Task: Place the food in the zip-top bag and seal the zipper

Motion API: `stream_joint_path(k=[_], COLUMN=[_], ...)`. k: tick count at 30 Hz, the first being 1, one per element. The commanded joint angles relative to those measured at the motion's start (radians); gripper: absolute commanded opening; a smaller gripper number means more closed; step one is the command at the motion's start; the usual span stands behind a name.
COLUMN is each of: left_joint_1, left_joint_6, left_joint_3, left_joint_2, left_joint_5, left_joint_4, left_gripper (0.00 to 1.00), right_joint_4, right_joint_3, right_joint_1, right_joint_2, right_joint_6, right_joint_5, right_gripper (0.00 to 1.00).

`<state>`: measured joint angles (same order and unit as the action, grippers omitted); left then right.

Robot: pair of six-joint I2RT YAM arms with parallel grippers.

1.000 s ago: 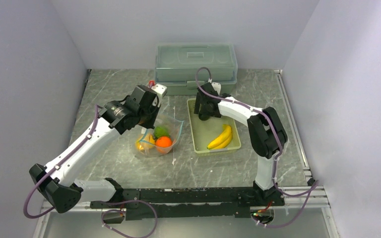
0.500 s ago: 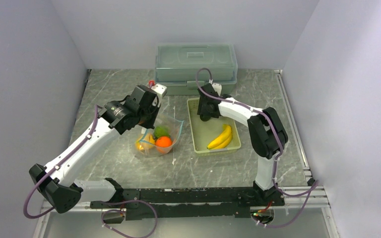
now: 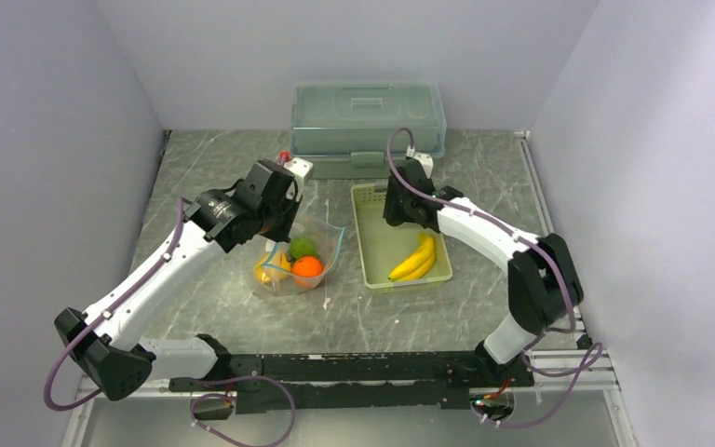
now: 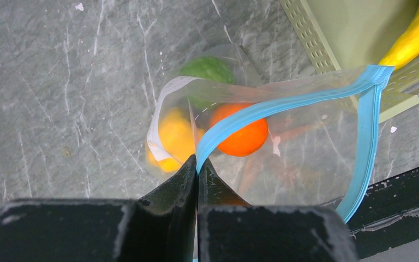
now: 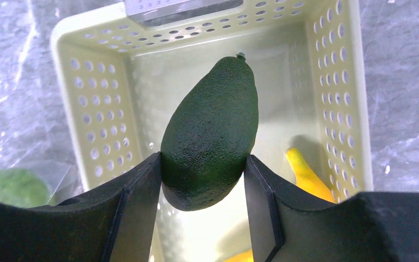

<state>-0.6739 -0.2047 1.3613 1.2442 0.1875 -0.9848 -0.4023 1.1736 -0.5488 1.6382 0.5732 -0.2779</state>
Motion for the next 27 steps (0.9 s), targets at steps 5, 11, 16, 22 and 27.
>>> stream_joint_path(k=[5, 11, 16, 22, 27], left_joint_1=[-0.003, -0.004, -0.004, -0.003, -0.004], left_joint_6=[-0.024, -0.037, -0.045, -0.048, -0.048], left_joint_3=[0.007, 0.017, 0.040, 0.052, 0.061], left_joint_2=[0.001, 0.011, 0.023, 0.028, 0.035], left_joint_5=[0.006, 0.015, 0.007, -0.001, -0.008], left_joint_4=[0.009, 0.021, 0.016, 0.019, 0.012], left_gripper=[0.08, 0.08, 0.07, 0.08, 0.08], right_joint_4=[0.065, 0.047, 0.099, 0.155, 0.206], right_joint_3=[-0.103, -0.100, -0.117, -0.107, -0.094], right_joint_1=[-0.056, -0.211, -0.293, -0.347, -0.404], right_joint_2=[-0.271, -0.409, -0.506, -0.543, -0.512], right_joint_6=[-0.085, -0.142, -0.166, -0.176, -0.172], right_joint_5=[0.073, 0.021, 0.080, 0.223, 0.273], right_gripper=[0.24, 0.24, 0.25, 0.25, 0.26])
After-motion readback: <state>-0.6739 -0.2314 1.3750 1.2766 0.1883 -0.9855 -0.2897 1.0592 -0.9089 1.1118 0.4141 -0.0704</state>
